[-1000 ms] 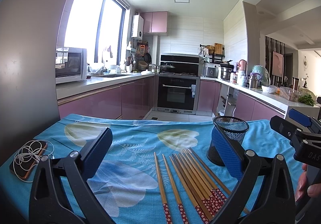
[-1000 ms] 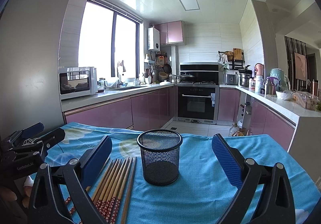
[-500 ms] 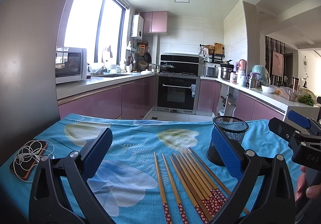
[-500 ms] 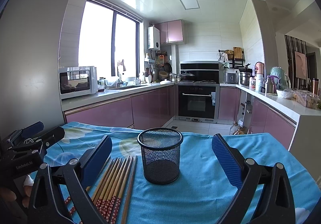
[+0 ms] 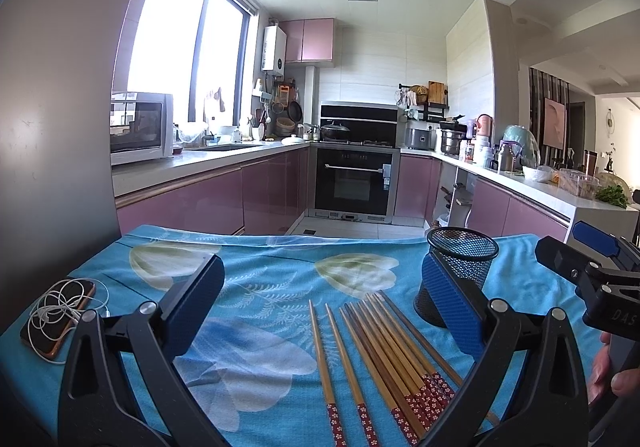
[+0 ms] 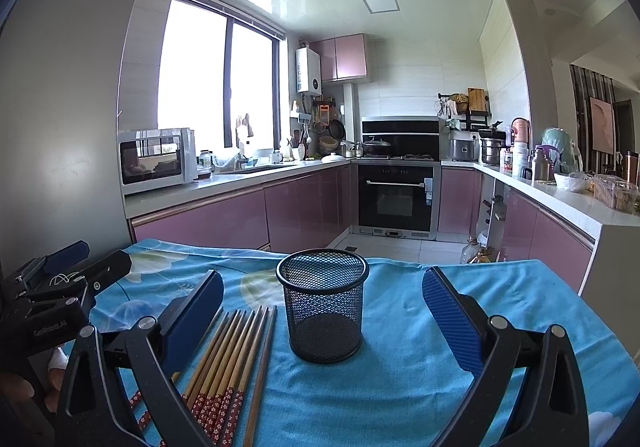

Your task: Organize utensils

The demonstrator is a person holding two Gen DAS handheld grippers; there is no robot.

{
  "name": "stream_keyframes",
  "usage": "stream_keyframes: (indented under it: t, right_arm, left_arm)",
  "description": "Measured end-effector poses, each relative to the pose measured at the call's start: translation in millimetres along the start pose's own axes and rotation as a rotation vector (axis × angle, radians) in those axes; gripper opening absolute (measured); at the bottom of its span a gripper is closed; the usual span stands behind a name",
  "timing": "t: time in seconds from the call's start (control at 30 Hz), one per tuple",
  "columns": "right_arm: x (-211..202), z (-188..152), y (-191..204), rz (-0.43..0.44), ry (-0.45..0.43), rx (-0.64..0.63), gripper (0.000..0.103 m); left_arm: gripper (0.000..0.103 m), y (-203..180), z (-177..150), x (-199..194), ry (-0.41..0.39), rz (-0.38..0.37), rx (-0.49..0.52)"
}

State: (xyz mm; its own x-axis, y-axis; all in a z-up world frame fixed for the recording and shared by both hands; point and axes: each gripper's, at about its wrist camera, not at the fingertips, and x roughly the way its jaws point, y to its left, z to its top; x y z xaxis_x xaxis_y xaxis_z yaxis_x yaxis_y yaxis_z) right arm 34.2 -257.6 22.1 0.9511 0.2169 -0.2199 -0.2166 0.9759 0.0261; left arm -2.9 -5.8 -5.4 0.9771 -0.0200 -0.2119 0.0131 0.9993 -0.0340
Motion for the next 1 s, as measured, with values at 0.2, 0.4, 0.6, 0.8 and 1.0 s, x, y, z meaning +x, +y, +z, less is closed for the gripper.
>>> stream_keyframes:
  t: [0.2, 0.4, 0.6, 0.8, 1.0]
  right_arm:
    - [4, -3, 0, 0.027, 0.040, -0.002, 0.096]
    - [23, -10, 5, 0.087, 0.166, 0.000, 0.096]
    - [48, -26, 12, 0.141, 0.345, -0.012, 0.095]
    - [70, -40, 28, 0.191, 0.494, -0.054, 0.077]
    - [86, -48, 35, 0.204, 0.584, -0.067, 0.052]
  left_arm:
    - [0.097, -1, -1, 1, 0.017, 0.003, 0.006]
    - [0.097, 0, -2, 7, 0.061, 0.003, 0.028]
    - [0.097, 2, -9, 22, 0.164, -0.013, 0.057]
    - [0.095, 9, -23, 50, 0.332, -0.050, 0.105]
    - [0.074, 14, -43, 80, 0.489, -0.106, 0.118]
